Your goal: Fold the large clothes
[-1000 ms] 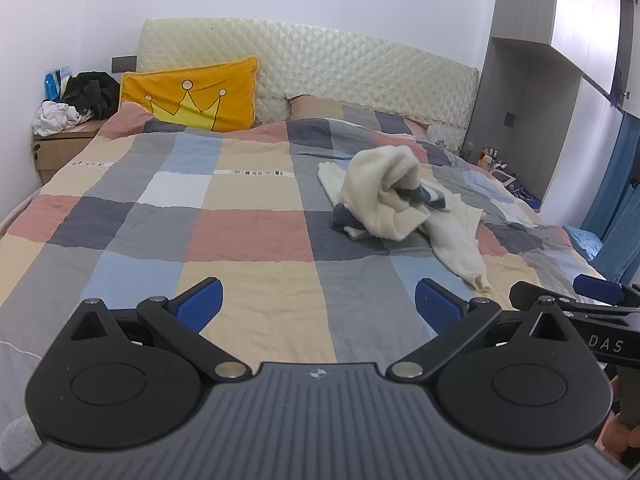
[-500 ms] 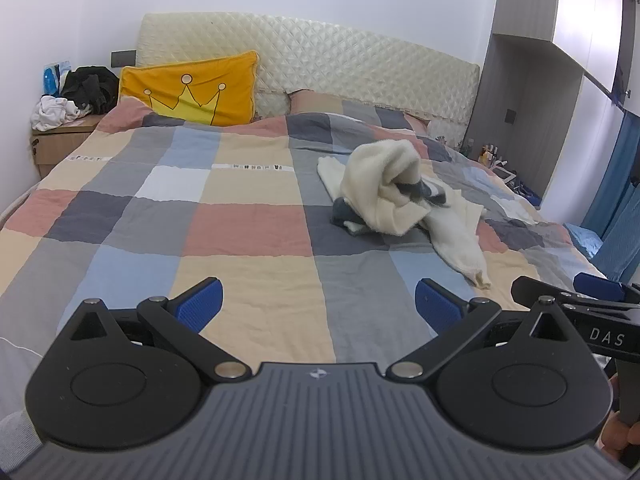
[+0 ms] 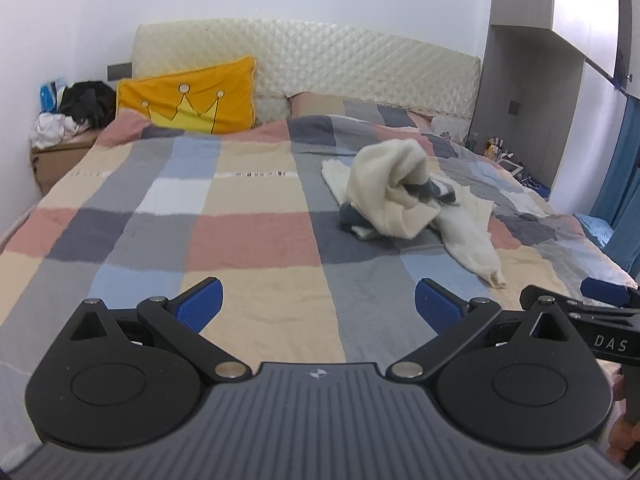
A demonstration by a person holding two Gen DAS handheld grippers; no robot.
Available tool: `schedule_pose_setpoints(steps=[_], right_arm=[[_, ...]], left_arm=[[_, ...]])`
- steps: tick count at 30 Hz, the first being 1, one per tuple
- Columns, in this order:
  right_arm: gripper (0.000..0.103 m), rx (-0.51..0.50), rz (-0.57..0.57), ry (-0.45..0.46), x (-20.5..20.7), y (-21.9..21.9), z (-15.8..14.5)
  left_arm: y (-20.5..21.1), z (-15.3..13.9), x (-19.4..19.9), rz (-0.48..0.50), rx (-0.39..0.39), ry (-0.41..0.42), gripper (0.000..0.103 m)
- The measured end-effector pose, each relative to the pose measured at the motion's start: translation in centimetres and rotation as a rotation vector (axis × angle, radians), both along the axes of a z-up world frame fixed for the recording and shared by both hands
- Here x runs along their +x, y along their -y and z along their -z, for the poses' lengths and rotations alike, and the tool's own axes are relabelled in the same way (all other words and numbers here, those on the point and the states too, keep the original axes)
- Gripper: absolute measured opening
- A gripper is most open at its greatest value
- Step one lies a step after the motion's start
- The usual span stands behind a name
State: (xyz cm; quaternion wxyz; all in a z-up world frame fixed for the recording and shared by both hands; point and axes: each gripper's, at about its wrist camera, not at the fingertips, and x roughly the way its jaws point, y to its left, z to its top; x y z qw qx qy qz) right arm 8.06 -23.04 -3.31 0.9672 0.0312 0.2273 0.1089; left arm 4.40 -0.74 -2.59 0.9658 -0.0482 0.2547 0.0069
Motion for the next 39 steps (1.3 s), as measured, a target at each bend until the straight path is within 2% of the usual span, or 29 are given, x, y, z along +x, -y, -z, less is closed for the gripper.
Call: schedule_pose_setpoints(steps=[3, 6, 11, 21, 27, 30, 36, 39], right_arm=[[0.103, 0.010, 0.020, -0.003, 1.1, 0.5, 0.5], [0.103, 0.068, 0.033, -0.009, 2.5, 1.6, 1.2], [0.103, 0.066, 0.077, -0.011, 5.0, 2.1, 2.4], [0.103, 0.154, 0.120, 0.006, 8.7, 2.5, 3.4], [0.103, 0.252, 0.134, 0.020, 12.5, 3.4, 4.8], [0.103, 0.323, 0.156, -0.043, 14.8, 4.3, 6.4], [0.103, 0.336, 0.186, -0.039, 17.3, 4.9, 6.9], [0.103, 0.382, 0.195, -0.056, 19.3, 5.4, 7.0]], left_arm=[[0.0, 0.3, 1.0, 0.019, -0.006, -0.001, 0.103], [0.4, 0.5, 2.3, 0.038, -0.004, -0.009, 0.103], [0.7, 1.6, 4.7, 0.073, -0.042, -0.025, 0.103], [2.5, 3.2, 10.1, 0.088, 0.005, -0.022, 0.103], [3.1, 5.4, 13.8, 0.044, -0.007, -0.020, 0.103], [3.7, 6.8, 16.0, 0.030, -0.002, -0.031, 0.103], [4.9, 9.6, 20.0, 0.042, -0.044, -0.077, 0.103], [5.6, 10.8, 21.9, 0.043, -0.052, -0.077, 0.103]])
